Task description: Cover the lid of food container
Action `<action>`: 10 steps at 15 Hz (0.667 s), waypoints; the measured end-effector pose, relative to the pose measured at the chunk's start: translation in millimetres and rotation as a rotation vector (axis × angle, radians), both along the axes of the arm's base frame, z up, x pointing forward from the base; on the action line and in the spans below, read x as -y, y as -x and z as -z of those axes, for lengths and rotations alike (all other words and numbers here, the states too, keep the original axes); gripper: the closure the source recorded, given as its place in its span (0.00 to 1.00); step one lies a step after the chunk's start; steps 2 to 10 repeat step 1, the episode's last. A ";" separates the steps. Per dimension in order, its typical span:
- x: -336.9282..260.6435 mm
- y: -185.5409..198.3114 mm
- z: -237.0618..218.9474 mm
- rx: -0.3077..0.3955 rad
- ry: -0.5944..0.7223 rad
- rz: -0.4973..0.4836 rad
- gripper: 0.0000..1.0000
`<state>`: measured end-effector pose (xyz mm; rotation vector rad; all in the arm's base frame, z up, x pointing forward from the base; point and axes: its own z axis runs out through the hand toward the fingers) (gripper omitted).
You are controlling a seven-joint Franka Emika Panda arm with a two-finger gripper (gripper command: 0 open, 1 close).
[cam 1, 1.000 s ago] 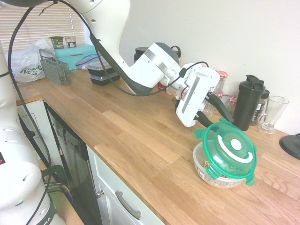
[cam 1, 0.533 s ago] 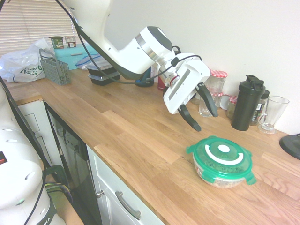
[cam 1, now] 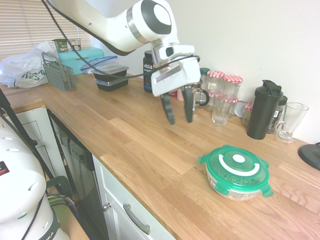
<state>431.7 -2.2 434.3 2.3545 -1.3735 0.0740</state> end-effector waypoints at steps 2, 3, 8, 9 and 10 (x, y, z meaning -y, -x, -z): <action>-12.2 1.5 8.9 0.010 -0.071 0.013 0.00; -12.2 1.5 8.9 0.010 -0.071 0.013 0.00; -12.2 1.5 8.9 0.010 -0.071 0.013 0.00; -12.2 1.5 8.9 0.010 -0.071 0.013 0.00; -12.2 1.5 8.9 0.010 -0.071 0.013 0.00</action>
